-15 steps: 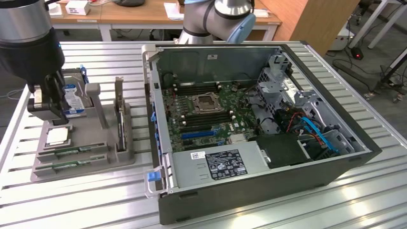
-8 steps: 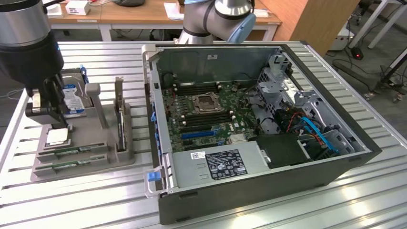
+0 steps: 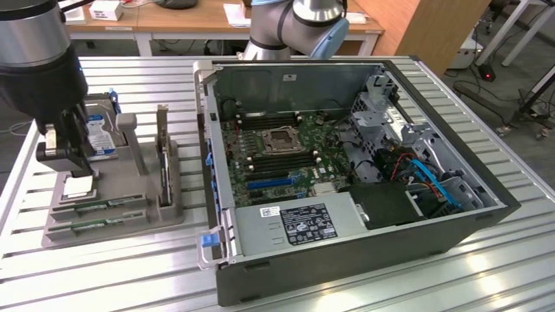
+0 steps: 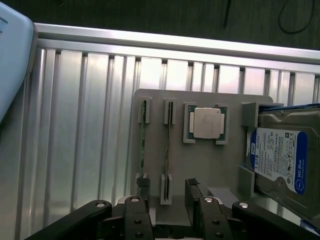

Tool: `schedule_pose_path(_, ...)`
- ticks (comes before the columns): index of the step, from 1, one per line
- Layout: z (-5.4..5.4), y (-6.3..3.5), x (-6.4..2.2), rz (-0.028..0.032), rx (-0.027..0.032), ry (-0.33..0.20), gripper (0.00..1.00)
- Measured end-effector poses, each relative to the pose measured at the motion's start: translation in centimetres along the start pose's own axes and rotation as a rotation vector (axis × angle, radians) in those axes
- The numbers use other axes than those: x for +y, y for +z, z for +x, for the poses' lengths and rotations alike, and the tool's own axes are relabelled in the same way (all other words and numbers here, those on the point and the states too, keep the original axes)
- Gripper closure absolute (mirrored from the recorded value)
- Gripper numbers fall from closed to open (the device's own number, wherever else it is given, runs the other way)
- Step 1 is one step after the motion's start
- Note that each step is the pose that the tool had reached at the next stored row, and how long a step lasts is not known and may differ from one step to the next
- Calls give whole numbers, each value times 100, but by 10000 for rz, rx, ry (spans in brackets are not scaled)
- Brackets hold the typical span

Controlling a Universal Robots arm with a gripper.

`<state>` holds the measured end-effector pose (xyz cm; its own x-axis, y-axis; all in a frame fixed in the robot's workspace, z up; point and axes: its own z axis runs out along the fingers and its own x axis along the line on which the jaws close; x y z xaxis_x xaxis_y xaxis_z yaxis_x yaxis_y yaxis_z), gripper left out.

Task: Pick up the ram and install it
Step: 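Pick up the ram and move it above insertion slot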

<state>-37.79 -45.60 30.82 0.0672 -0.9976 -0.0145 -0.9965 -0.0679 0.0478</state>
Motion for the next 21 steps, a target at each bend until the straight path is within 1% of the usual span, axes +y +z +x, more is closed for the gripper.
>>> schedule_pose_path(7,2,99,-5,-2,1,0,59)
schedule_pose_path(21,4,248,-12,-1,1,0,59)
